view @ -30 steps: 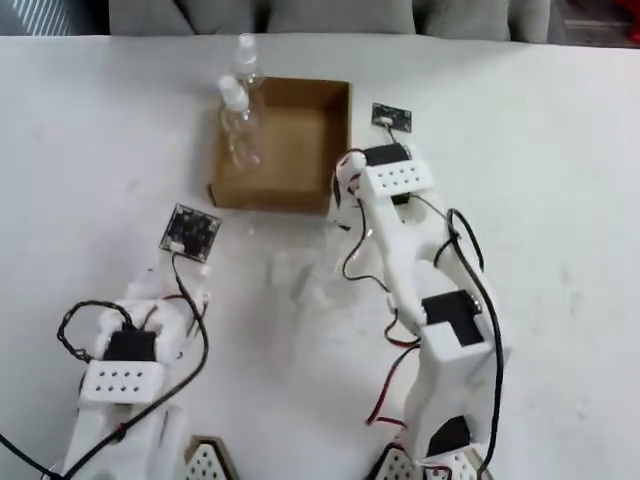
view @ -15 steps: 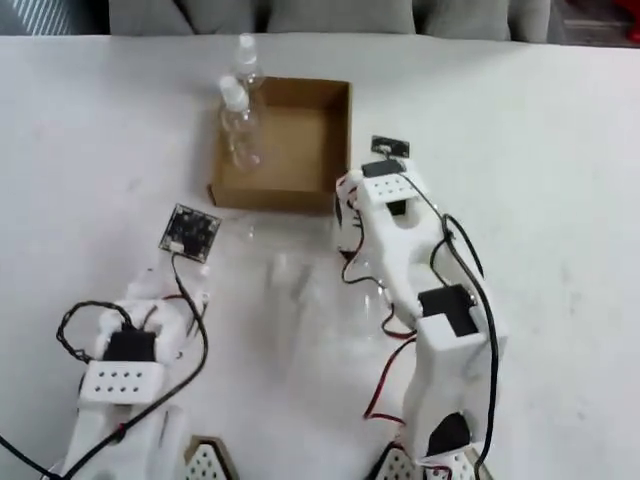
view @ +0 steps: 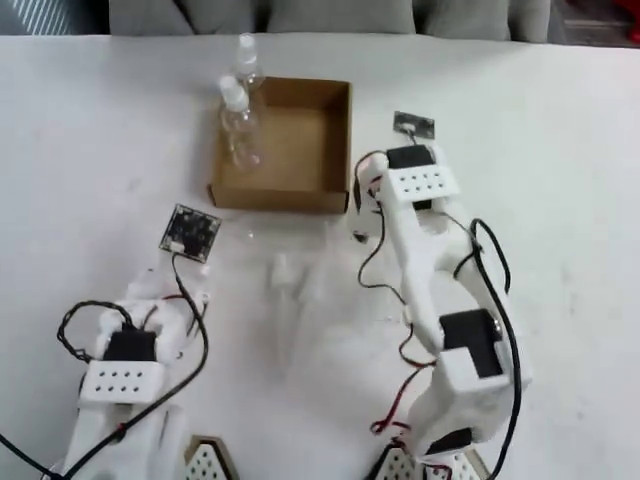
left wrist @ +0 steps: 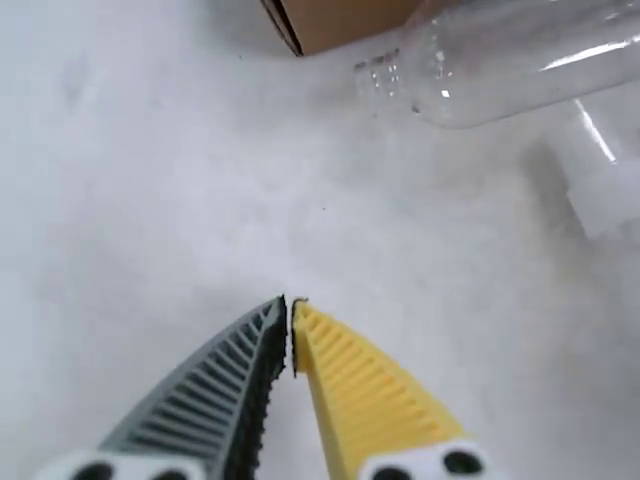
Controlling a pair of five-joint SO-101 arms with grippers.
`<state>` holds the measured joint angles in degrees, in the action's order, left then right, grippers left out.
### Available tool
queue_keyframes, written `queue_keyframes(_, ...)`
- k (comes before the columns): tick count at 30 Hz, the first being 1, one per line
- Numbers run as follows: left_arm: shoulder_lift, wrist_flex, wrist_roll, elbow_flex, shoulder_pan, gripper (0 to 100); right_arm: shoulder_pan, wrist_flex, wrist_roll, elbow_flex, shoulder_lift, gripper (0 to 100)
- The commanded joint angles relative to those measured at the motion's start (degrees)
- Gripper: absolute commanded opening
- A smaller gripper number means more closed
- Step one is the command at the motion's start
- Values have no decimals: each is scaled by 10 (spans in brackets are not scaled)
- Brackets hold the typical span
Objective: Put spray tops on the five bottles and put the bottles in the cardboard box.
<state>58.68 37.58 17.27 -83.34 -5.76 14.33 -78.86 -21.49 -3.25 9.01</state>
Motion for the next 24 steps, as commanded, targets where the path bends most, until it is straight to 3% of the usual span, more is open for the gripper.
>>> queue_keyframes(1,12,1,4,4,6,24,48,-18,9,4,-66,98)
queue_keyframes(4,12,-2,3,7,0,23,113,-16,9,-4,-73,98)
queue_keyframes(9,12,1,-4,40,-77,23,214,47,4,-48,-73,98)
queue_keyframes(16,11,0,-88,80,-173,24,335,153,-32,-69,-67,98)
queue_keyframes(24,-46,-16,-130,113,-216,24,360,270,-77,-67,48,98)
